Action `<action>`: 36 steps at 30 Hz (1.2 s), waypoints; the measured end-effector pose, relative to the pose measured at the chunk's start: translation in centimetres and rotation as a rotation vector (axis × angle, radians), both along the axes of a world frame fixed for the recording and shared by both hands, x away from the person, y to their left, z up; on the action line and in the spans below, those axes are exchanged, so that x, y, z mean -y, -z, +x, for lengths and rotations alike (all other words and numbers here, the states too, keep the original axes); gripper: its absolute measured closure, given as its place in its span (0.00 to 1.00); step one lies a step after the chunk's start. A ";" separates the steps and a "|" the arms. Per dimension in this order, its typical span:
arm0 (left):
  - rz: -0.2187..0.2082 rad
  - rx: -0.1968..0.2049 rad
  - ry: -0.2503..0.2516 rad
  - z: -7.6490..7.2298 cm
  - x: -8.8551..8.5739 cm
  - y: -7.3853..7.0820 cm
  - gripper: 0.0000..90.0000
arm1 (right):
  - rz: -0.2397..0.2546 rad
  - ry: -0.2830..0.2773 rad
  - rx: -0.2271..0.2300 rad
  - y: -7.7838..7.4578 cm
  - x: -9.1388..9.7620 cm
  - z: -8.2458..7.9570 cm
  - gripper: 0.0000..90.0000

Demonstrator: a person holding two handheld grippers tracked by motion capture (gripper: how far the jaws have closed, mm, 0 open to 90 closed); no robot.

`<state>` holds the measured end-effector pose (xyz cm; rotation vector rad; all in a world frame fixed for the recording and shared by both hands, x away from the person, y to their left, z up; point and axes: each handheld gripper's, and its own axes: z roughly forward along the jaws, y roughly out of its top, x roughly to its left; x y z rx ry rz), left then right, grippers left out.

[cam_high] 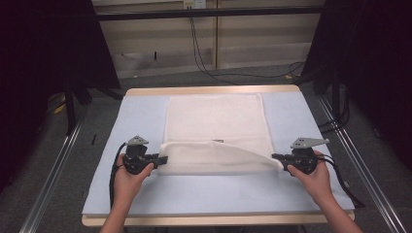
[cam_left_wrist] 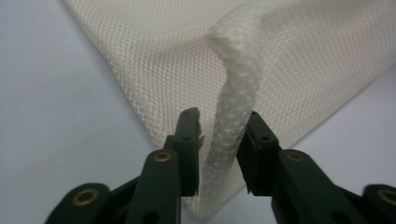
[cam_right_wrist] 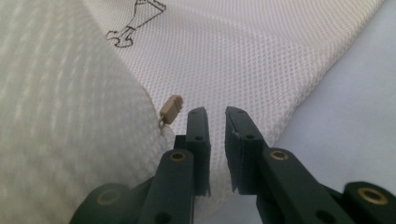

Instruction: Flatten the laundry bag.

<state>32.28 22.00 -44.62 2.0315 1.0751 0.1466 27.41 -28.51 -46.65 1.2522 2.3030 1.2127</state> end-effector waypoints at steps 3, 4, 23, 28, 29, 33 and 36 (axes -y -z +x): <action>0.001 -0.012 -0.016 -0.1 -0.7 0.0 0.60 | -0.006 0.007 -0.001 0.3 0.3 -0.2 0.88; -0.009 -0.018 -0.021 -0.1 -0.9 0.1 0.57 | -0.003 0.011 -0.003 0.4 0.3 -0.3 0.87; 0.037 -0.031 -0.081 0.0 -4.6 -0.2 0.39 | -0.030 0.037 -0.009 1.0 1.0 -0.5 0.87; 0.053 -0.036 -0.094 0.2 -3.8 0.0 0.36 | -0.021 0.051 -0.013 1.0 0.9 -0.5 0.83; 0.053 -0.042 -0.087 0.3 -3.6 0.0 0.36 | -0.022 0.055 -0.010 0.9 0.9 -0.6 0.80; 0.057 -0.058 -0.084 0.3 -2.6 0.5 0.37 | -0.009 0.059 0.004 0.7 1.0 -0.9 0.76; 0.069 -0.055 -0.089 0.3 -1.9 0.7 0.39 | 0.002 0.056 0.008 0.6 0.9 -1.1 0.71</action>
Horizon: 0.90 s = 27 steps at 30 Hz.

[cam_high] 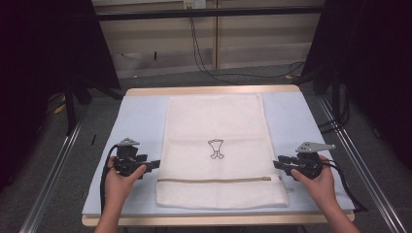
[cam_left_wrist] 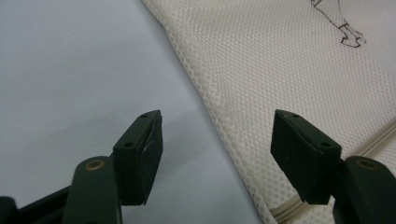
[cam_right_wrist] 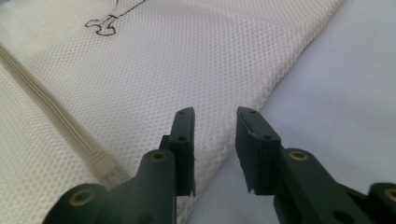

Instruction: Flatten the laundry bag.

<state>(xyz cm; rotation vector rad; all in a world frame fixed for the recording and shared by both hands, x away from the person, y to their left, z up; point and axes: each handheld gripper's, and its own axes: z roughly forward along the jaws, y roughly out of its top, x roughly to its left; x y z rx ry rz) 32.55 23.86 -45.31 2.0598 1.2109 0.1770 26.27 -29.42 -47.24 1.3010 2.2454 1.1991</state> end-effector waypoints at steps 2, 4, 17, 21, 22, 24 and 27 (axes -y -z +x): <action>0.013 -0.023 0.034 0.1 0.8 0.4 0.41 | -0.019 0.005 0.000 0.1 -0.1 -0.2 0.68; 0.037 -0.044 0.026 0.1 1.2 0.7 0.43 | -0.022 0.007 -0.004 0.1 -0.1 -0.3 0.65; 0.031 -0.105 0.030 -0.7 2.1 1.3 0.62 | -0.040 0.013 -0.047 1.1 -1.2 -2.1 0.81; 0.035 -0.117 0.036 -0.7 2.3 1.3 0.70 | -0.037 0.020 -0.052 1.1 -1.2 -2.1 0.90; 0.055 -0.111 0.034 -0.8 2.5 1.2 0.73 | -0.035 0.023 -0.044 1.2 -1.2 -2.1 0.93; 0.066 -0.114 0.033 -0.8 2.6 1.2 0.86 | -0.033 0.031 -0.048 1.1 -1.3 -2.2 0.96; 0.051 -0.129 0.032 -0.7 2.5 1.1 0.95 | -0.023 0.036 -0.055 1.1 -1.3 -2.2 0.97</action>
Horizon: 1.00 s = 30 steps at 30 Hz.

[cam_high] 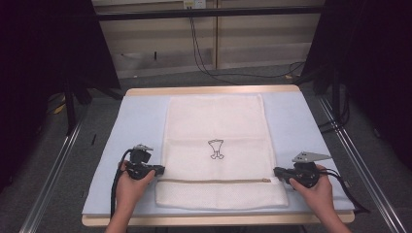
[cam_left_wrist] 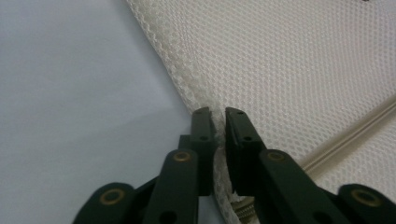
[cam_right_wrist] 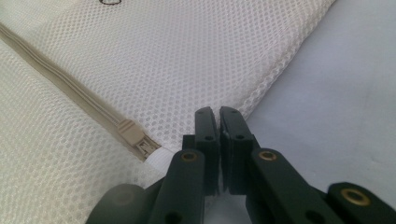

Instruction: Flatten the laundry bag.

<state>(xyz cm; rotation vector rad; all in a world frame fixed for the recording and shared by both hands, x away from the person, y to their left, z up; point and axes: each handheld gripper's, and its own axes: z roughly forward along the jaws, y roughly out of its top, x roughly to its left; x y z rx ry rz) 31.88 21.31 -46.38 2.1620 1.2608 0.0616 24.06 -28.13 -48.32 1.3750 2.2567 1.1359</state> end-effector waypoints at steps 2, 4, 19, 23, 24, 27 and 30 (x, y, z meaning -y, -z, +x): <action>-0.002 -0.006 -0.015 0.0 -0.2 -0.1 0.97 | -0.004 0.005 0.002 0.0 -0.1 0.0 0.97; -0.013 -0.010 -0.021 -0.1 -0.6 -0.3 0.98 | 0.002 0.005 0.002 -0.1 -0.1 -0.1 0.97; 0.003 0.050 -0.042 -0.8 -1.5 -1.4 0.72 | -0.046 -0.036 0.066 -0.6 -0.6 -0.9 0.78; -0.011 0.062 0.007 -1.2 0.0 -2.0 0.65 | -0.072 -0.047 0.108 -0.9 -0.1 -1.6 0.72; -0.015 0.065 0.023 -1.3 0.5 -2.1 0.65 | -0.071 -0.050 0.107 -0.9 0.0 -1.7 0.73; -0.036 0.073 0.040 -1.4 1.6 -2.3 0.60 | -0.055 -0.050 0.104 -1.0 0.3 -2.1 0.78; -0.033 0.080 0.105 -1.5 4.0 -2.7 0.55 | -0.042 -0.045 0.104 -1.1 0.6 -2.4 0.89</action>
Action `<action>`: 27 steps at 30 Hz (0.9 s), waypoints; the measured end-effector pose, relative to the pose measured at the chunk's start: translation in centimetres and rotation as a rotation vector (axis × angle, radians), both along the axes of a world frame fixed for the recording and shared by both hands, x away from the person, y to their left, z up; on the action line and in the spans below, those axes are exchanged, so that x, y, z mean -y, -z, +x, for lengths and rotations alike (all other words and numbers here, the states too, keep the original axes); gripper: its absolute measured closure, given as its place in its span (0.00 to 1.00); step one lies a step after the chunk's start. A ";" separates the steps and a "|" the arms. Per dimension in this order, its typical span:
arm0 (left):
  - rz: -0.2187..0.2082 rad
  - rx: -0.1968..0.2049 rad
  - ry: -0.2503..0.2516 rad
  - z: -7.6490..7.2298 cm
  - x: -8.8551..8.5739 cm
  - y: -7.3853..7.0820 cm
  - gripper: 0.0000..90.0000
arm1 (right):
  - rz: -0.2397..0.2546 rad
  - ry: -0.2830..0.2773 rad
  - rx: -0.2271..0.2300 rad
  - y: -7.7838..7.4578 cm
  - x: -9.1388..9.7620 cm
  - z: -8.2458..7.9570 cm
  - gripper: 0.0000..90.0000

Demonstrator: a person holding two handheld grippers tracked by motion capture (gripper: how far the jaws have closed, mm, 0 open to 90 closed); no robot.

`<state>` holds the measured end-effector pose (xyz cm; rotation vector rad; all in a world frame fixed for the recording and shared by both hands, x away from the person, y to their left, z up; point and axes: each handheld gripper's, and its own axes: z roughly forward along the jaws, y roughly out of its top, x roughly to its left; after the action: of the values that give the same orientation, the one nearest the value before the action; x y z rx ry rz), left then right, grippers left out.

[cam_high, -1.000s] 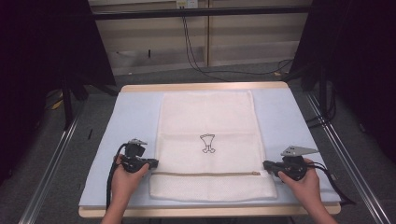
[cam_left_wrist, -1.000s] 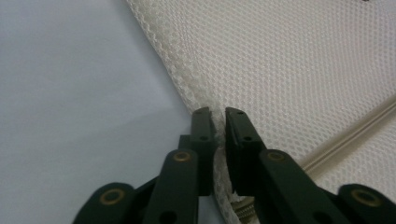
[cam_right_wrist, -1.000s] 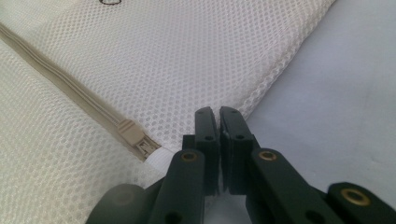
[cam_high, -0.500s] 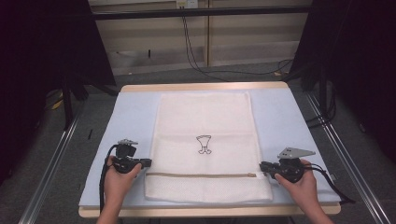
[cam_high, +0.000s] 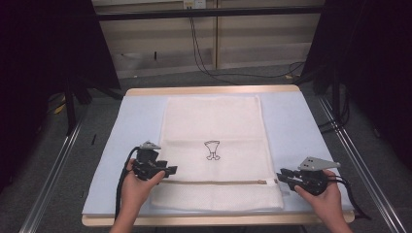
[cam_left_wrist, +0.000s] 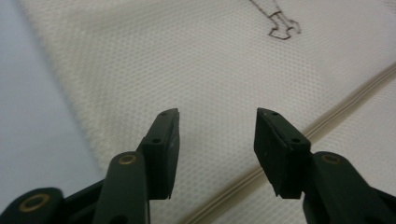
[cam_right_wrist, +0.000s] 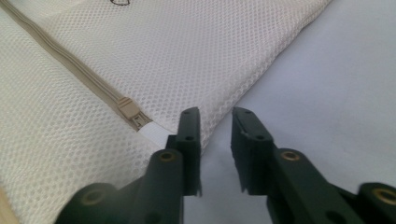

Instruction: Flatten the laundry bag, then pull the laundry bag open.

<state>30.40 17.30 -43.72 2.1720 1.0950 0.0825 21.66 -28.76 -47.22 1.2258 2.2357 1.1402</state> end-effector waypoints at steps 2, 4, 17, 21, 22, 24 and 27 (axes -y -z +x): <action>0.002 0.006 0.025 -0.1 1.4 -0.1 0.54 | 0.018 -0.005 -0.001 -0.1 0.1 -0.1 0.92; 0.002 0.011 0.057 -0.3 2.8 0.0 0.52 | 0.036 -0.003 -0.006 -0.1 0.1 -0.3 0.95; -0.025 0.009 0.208 -0.8 9.0 -0.4 0.49 | 0.011 -0.048 -0.030 0.0 -0.5 -0.2 1.00; -0.014 0.020 0.247 -0.9 10.9 -0.6 0.49 | 0.013 -0.042 -0.028 0.0 -0.4 -0.2 1.00; -0.013 0.008 0.257 -1.0 11.3 -0.6 0.48 | 0.015 -0.043 -0.029 0.0 -0.4 -0.2 1.00; -0.010 0.017 0.275 -1.0 12.0 -0.6 0.47 | 0.017 -0.042 -0.025 0.0 -0.4 -0.3 1.00; -0.001 0.021 0.298 -1.0 12.7 -0.6 0.45 | 0.024 -0.043 -0.028 -0.1 -0.5 -0.3 1.00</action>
<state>29.39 4.55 -43.14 2.3023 0.7492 -0.0297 21.33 -28.29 -47.13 1.2156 2.2856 1.1761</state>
